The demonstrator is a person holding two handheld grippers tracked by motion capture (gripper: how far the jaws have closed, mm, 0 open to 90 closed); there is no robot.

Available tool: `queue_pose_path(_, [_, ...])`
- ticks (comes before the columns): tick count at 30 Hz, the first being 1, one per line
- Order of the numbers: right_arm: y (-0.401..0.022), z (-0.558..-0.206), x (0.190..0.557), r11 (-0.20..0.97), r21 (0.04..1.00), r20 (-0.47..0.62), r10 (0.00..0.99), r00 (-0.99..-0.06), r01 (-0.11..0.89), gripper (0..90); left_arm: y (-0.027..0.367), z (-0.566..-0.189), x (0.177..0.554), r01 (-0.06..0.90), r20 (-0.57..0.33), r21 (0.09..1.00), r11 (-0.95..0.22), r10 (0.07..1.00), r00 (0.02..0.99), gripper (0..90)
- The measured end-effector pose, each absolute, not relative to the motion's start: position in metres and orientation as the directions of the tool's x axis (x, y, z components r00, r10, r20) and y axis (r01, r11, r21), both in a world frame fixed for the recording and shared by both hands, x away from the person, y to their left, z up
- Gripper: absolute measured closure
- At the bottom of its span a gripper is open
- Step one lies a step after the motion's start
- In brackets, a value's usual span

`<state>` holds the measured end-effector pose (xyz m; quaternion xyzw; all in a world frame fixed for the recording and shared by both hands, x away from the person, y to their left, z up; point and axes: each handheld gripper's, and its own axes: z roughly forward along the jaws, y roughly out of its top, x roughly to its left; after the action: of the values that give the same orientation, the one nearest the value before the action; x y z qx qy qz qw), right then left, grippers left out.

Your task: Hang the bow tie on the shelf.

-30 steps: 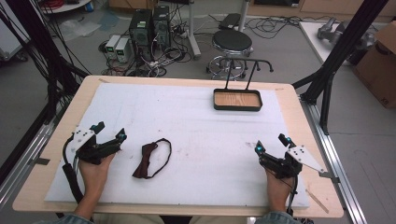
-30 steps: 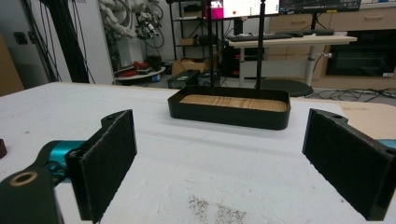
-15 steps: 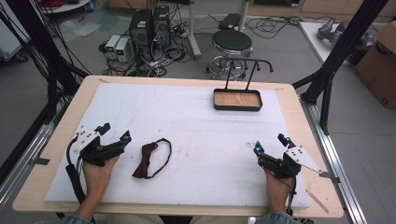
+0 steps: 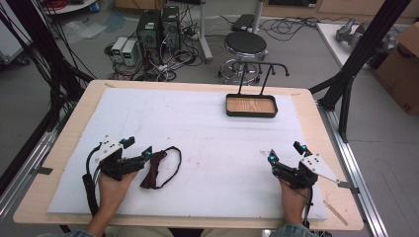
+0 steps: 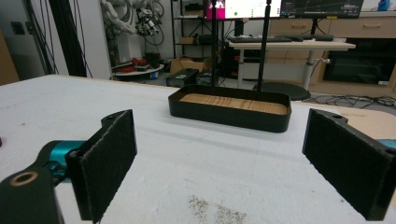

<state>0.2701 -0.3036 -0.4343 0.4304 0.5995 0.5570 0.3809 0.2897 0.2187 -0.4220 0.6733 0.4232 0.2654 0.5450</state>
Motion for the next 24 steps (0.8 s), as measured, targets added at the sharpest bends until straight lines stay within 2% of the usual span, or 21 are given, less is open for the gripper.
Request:
queue_pose_path(3, [-0.303,-0.434,0.27,0.009,0.996,0.023,0.94,-0.34,0.093,8.9,0.211,-0.425,0.291,0.318,-0.112,0.945,-0.076,0.838,0.534,25.7])
queue_pose_path(5, [-0.303,-0.434,0.27,0.01,0.996,0.023,0.939,-0.342,0.094,8.9,0.206,-0.428,0.292,0.366,-0.122,0.925,-0.105,0.829,0.546,31.1])
queue_pose_path(11, [-0.303,-0.434,0.269,0.01,0.995,0.024,0.938,-0.347,0.095,8.9,0.197,-0.435,0.298,0.467,-0.124,0.865,-0.182,0.824,0.552,35.1])
queue_pose_path(19, [-0.303,-0.434,0.27,0.012,0.996,0.021,0.938,-0.346,0.094,8.9,0.189,-0.439,0.299,0.503,-0.085,0.827,-0.251,0.828,0.554,43.0])
queue_pose_path(24, [-0.302,-0.434,0.27,0.014,0.995,0.019,0.938,-0.345,0.094,8.9,0.188,-0.441,0.301,0.531,-0.089,0.804,-0.265,0.831,0.549,54.0])
